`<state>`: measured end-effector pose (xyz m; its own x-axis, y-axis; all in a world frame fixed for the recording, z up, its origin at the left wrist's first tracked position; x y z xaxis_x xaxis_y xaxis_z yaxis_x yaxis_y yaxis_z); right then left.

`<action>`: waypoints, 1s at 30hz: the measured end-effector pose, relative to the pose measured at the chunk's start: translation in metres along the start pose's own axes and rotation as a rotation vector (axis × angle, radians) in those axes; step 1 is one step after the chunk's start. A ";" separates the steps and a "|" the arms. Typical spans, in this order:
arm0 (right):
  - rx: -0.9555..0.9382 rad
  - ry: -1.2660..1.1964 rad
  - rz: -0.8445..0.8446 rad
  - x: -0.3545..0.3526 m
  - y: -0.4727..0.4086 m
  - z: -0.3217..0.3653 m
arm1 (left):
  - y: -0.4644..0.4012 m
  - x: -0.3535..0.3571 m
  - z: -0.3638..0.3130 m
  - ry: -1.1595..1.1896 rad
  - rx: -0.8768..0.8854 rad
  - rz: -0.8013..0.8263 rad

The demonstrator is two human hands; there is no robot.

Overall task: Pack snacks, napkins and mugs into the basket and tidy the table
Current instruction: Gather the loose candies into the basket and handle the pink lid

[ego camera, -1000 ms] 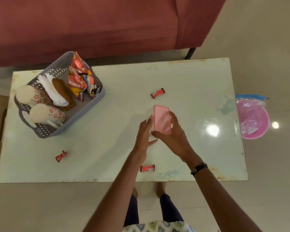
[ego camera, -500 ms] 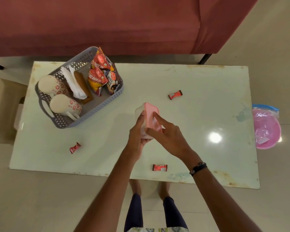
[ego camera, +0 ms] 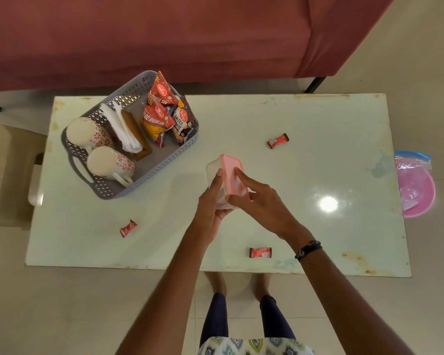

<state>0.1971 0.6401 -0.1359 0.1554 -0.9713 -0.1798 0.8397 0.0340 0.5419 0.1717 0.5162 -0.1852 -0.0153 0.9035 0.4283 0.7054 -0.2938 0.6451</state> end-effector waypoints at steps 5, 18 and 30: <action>-0.035 -0.279 0.039 0.003 0.002 0.000 | -0.003 -0.012 -0.003 0.140 -0.016 0.062; 0.066 -0.512 0.009 0.011 0.006 -0.031 | -0.004 -0.019 -0.001 -0.219 -0.137 -0.147; 0.161 -0.610 0.010 -0.013 0.010 -0.075 | -0.007 0.004 0.024 -0.578 -0.133 -0.167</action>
<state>0.2425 0.6707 -0.1901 -0.2014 -0.9323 0.3005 0.7432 0.0544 0.6668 0.1836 0.5298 -0.2033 0.2946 0.9528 -0.0740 0.6317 -0.1361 0.7632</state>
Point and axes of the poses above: each hand's wrist, its own y-axis away from the middle knuckle, its own x-axis out of the palm, z = x × y, the point moved 3 cm from there along -y, towards the middle knuckle, and after that the axes turned 2 degrees about x, right-handed, at the moved point
